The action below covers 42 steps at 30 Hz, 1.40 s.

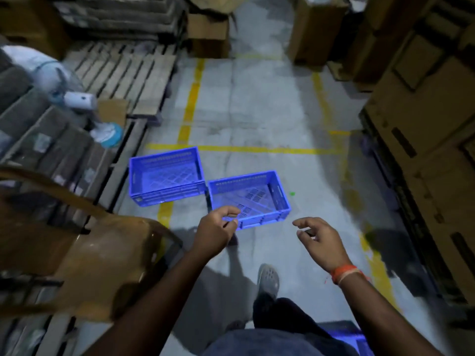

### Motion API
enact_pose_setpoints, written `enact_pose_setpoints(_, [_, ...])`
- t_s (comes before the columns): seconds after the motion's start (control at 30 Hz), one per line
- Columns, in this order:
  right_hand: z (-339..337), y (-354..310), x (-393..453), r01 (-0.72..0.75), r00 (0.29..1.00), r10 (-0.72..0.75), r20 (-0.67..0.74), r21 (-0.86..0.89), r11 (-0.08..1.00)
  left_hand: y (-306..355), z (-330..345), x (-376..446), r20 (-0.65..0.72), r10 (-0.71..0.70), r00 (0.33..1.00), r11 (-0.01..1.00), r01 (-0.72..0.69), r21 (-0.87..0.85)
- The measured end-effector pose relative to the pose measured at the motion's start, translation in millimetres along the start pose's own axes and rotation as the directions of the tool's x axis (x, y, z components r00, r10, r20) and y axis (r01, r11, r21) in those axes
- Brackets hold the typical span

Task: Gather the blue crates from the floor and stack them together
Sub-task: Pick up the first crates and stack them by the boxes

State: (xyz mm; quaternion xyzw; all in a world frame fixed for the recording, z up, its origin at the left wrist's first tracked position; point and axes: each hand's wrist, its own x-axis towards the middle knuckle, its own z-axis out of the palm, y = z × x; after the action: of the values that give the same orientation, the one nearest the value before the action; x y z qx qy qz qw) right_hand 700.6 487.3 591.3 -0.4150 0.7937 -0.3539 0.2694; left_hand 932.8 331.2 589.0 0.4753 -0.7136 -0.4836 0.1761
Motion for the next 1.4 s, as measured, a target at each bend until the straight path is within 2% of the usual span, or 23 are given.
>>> enact_pose_setpoints(0.07, [4.5, 0.0, 30.4, 0.026, 0.998, -0.026, 0.052, 0.0, 1.0, -9.9, -8.9, 17.8, -0.019, -0.033, 0.999, 0.999, 0.033, 0.017])
enact_pose_setpoints(0.17, [12.4, 3.2, 78.3, 0.077, 0.989, -0.076, 0.123, -0.006, 0.997, -18.4, -9.7, 49.1, -0.036, -0.052, 0.998, 0.996, 0.049, -0.076])
enact_pose_setpoints(0.3, [15.6, 18.0, 151.9, 0.151, 0.964, -0.145, 0.224, -0.009, 0.989, -15.6, 0.8, 105.0, -0.053, -0.056, 0.997, 0.994, 0.05, -0.096])
enact_pose_setpoints(0.43, [4.4, 44.7, 224.9, 0.176, 0.928, -0.132, 0.348, -0.097, 0.98, -16.3, 16.7, 167.0, -0.084, -0.141, 0.986, 0.989, 0.138, -0.047])
enact_pose_setpoints(0.53, [-3.2, 69.4, 284.4, 0.196, 0.901, -0.114, 0.419, -0.158, 0.968, -19.7, 29.8, 216.2, -0.026, -0.139, 0.99, 0.99, 0.14, 0.032])
enact_pose_setpoints(0.63, [0.7, 90.3, 335.5, 0.183, 0.886, -0.07, 0.459, -0.207, 0.961, -35.5, 42.3, 262.8, 0.006, -0.194, 0.981, 0.976, 0.193, 0.097])
enact_pose_setpoints(0.8, [50.8, 149.5, 413.6, 0.091, 0.915, 0.021, 0.402, -0.256, 0.962, -105.0, 89.0, 339.2, -0.11, -0.288, 0.951, 0.948, 0.3, 0.11])
enact_pose_setpoints(0.97, [141.8, 267.1, 480.0, -0.03, 0.943, 0.126, 0.307, -0.299, 0.954, -238.9, 161.3, 403.1, -0.218, -0.347, 0.912, 0.891, 0.394, 0.226])
enact_pose_setpoints(1.07, [187.0, 342.3, 511.0, -0.151, 0.942, 0.241, 0.236, -0.343, 0.927, -315.9, 200.0, 426.6, -0.294, -0.406, 0.865, 0.82, 0.487, 0.302])
enact_pose_setpoints(1.2, [224.5, 420.6, 543.7, -0.203, 0.936, 0.297, 0.189, -0.397, 0.895, -391.6, 238.8, 452.2, -0.348, -0.486, 0.802, 0.745, 0.589, 0.315])
enact_pose_setpoints(1.4, [257.7, 483.1, 563.2, -0.192, 0.946, 0.29, 0.147, -0.466, 0.864, -449.5, 270.6, 472.4, -0.473, -0.392, 0.789, 0.722, 0.582, 0.374])
